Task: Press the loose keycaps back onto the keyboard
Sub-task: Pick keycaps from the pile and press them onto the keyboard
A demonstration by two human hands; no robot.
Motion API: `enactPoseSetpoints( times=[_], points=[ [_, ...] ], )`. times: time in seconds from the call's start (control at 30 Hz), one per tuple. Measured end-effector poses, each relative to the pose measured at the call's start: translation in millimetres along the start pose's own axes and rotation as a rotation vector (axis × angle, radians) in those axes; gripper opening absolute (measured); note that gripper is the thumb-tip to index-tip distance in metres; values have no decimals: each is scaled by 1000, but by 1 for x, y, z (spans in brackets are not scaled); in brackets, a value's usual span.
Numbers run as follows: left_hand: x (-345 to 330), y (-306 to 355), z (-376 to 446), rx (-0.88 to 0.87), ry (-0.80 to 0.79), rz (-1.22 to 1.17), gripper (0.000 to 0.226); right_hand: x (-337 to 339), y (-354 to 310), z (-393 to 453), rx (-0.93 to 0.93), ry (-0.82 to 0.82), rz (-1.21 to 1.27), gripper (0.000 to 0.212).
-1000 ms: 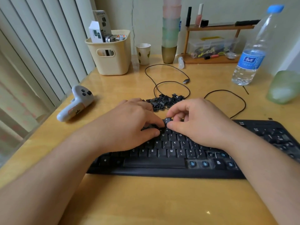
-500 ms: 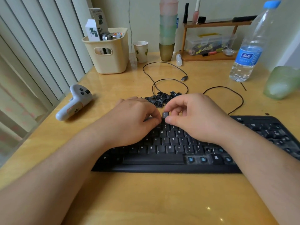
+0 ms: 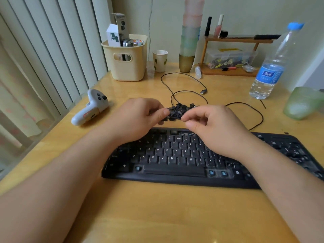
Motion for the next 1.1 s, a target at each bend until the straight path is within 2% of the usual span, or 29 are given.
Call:
enactPoseSetpoints(
  times=[0.1, 0.17, 0.3, 0.43, 0.63, 0.73, 1.1],
  points=[
    [3, -11, 2, -16, 19, 6, 21, 0, -12, -6, 48, -207, -245, 25],
    [3, -15, 1, -53, 20, 31, 18, -3, -18, -10, 71, -251, -349, 27],
    [-4, -16, 0, -150, -31, 37, 9, -8, -24, -17, 12, -187, -390, 25],
    [-8, -14, 0, -218, -117, 38, 20, -16, -25, -23, -4, -142, -408, 24],
    [-11, -14, 3, -231, -118, 50, 26, -27, -21, -32, -8, 18, -348, 28],
    [-11, -15, 4, -221, -116, 52, 27, -32, -22, -29, -33, 90, -305, 20],
    [-11, -13, 2, -184, -130, 41, 30, -37, -25, -25, -58, 143, -304, 12]
  ],
)
Point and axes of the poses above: each hand's wrist, its own z-axis towards the middle knuckle, its own x-axis out of the back of the hand, y = z × x, the point moved 1 cm from there along z, towards the middle knuckle, and after that the axes turned 9 degrees about -z, right-handed, at the moved point
